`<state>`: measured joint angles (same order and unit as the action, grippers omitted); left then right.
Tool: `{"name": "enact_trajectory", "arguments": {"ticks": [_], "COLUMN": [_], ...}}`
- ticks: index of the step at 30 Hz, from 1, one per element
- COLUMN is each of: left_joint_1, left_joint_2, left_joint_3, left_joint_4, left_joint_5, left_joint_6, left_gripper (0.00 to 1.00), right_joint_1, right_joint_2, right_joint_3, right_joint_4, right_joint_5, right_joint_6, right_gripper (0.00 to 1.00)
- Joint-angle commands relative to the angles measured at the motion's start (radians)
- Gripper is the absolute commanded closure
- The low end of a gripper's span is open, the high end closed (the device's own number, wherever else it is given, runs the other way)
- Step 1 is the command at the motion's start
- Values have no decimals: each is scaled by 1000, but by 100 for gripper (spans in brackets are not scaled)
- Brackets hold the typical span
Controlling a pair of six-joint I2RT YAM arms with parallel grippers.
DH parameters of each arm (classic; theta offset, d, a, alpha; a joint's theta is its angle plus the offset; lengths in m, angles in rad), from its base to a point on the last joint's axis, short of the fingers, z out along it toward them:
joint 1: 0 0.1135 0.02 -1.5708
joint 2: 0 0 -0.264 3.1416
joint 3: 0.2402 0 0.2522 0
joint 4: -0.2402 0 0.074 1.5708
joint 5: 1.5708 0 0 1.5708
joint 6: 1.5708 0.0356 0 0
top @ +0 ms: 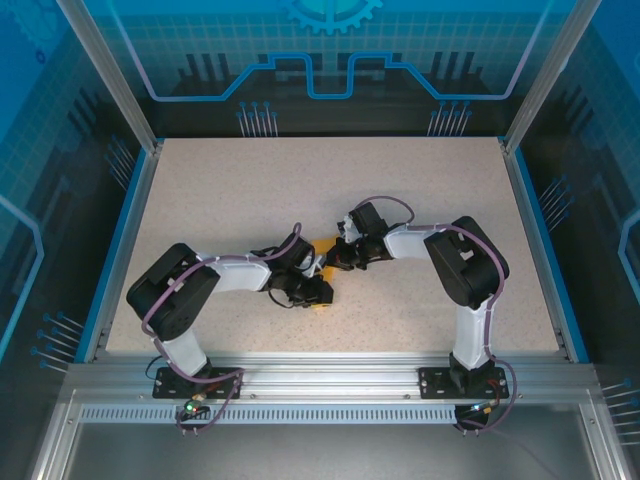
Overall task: Fold a paper plane with a square sheet of paper (fold left side to right side)
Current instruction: Fold the wing for the fifth time at the center of the table.
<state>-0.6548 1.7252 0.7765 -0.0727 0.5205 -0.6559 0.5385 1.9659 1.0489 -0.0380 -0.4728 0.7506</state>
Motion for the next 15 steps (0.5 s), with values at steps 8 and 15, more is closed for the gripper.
{"name": "enact_trajectory", "arguments": {"ticks": [8,15], "left_joint_1": [-31,-21], "left_joint_2": [-29,-90], "left_joint_3": [-5,65], "left_joint_4": [-127,-179], "left_joint_5": [25,13], "left_joint_6": [-11,5], "left_gripper": [76,74], "right_joint_1": [4,5], "right_joint_2": [71,61], "right_joint_3": [-5,-2], "right_joint_4": [-99,-88], "right_joint_5": [102,91], "right_joint_6": [-25,-26], "right_gripper": [100,100]}}
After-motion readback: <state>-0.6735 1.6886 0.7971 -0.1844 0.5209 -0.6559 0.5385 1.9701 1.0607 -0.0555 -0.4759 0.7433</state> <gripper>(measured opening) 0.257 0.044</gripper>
